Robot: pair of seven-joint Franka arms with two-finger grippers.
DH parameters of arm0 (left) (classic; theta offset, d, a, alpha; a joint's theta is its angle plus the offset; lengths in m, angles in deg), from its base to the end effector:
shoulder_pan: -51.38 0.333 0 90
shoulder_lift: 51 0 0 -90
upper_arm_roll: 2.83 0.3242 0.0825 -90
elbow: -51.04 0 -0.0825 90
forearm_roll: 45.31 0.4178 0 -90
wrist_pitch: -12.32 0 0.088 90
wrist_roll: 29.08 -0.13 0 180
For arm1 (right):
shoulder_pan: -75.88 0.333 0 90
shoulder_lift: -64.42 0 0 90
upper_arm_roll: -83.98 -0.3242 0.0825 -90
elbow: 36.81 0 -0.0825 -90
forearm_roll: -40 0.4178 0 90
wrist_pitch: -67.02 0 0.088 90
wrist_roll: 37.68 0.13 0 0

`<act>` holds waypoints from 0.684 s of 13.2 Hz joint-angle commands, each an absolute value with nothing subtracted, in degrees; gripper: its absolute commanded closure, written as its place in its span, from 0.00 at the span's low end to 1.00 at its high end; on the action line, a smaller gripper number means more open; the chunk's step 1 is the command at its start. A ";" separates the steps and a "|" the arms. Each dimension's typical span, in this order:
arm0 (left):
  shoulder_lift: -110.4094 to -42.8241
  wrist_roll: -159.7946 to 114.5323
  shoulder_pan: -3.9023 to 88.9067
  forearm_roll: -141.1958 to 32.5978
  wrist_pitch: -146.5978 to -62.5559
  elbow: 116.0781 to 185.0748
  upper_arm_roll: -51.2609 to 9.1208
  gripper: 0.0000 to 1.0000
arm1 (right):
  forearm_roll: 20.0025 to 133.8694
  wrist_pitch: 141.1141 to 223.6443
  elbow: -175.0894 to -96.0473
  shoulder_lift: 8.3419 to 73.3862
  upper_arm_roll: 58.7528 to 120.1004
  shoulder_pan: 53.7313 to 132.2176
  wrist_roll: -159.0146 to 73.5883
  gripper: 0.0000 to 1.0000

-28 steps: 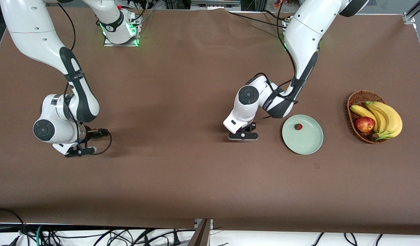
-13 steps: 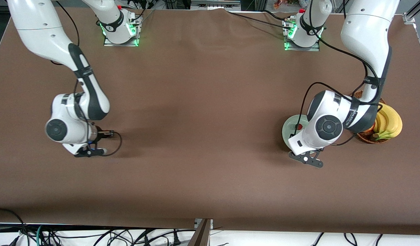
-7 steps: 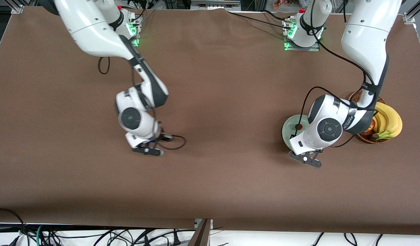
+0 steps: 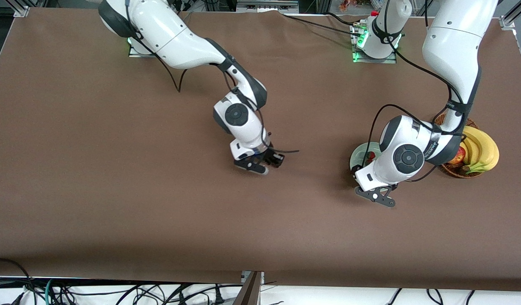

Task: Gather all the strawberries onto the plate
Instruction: 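Carry the last strawberry to mid-table with the right gripper and release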

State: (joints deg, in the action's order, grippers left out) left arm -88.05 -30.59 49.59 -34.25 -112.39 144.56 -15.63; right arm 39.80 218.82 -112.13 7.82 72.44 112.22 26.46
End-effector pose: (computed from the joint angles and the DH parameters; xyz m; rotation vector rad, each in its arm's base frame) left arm 0.6918 -0.1545 0.2037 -3.0615 0.5566 0.1239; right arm 0.5735 0.5741 0.1429 -2.7009 0.5486 -0.1121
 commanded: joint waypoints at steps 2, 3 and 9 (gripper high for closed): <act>-86.50 -28.91 49.62 -38.62 -111.95 144.64 -16.54 0.00 | 40.00 223.29 -109.49 4.56 71.06 114.28 28.94 0.59; -86.50 -27.51 49.62 -38.89 -111.95 144.64 -17.41 0.00 | 39.13 223.03 -109.67 5.35 71.06 114.37 28.59 0.01; -86.59 -20.57 48.48 -38.89 -112.04 144.73 -19.18 0.00 | 35.25 198.89 -117.38 23.08 69.74 98.50 7.92 0.00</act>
